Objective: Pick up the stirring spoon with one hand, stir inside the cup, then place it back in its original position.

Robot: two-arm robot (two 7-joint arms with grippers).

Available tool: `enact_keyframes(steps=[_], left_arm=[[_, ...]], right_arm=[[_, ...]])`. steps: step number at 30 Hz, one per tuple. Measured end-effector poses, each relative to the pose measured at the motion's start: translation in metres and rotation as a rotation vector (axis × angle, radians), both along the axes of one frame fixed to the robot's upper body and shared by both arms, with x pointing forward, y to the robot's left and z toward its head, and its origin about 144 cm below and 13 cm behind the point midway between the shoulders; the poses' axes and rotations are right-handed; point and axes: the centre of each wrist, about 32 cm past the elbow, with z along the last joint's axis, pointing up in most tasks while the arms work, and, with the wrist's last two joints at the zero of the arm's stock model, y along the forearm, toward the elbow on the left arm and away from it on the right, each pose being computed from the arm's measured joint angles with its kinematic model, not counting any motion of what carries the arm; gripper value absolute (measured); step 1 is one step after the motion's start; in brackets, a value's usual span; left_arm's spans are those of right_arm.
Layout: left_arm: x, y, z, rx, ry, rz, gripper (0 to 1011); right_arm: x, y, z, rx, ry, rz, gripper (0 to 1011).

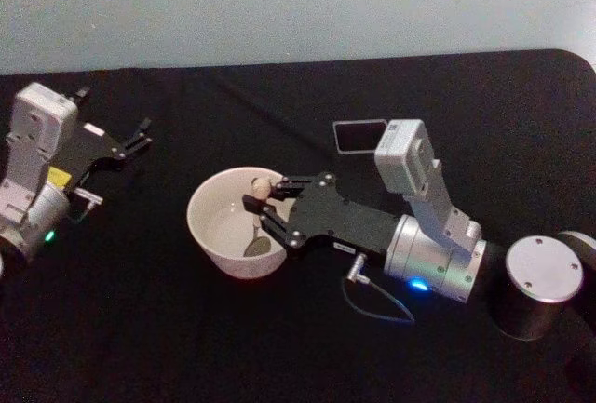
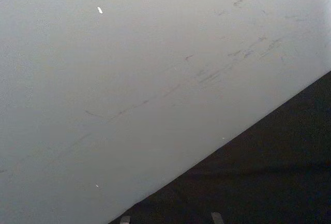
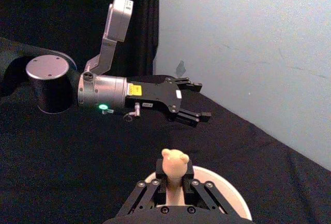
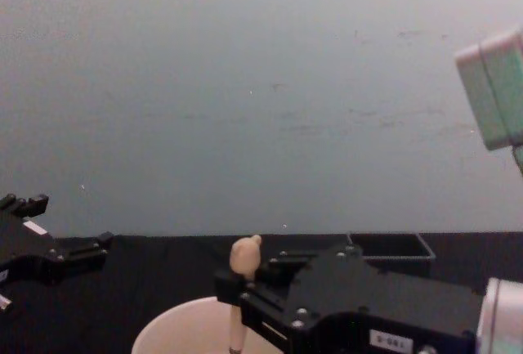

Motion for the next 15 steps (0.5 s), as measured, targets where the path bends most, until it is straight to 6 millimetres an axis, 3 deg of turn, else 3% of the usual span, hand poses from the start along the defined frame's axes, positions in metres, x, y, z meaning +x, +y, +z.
enact_keyframes(steps=[15], left_arm=[[0.000, 0.000, 0.000, 0.000, 0.000, 0.000, 1001]], right_arm=[[0.013, 0.015, 0.001, 0.002, -0.030, 0.007, 174]])
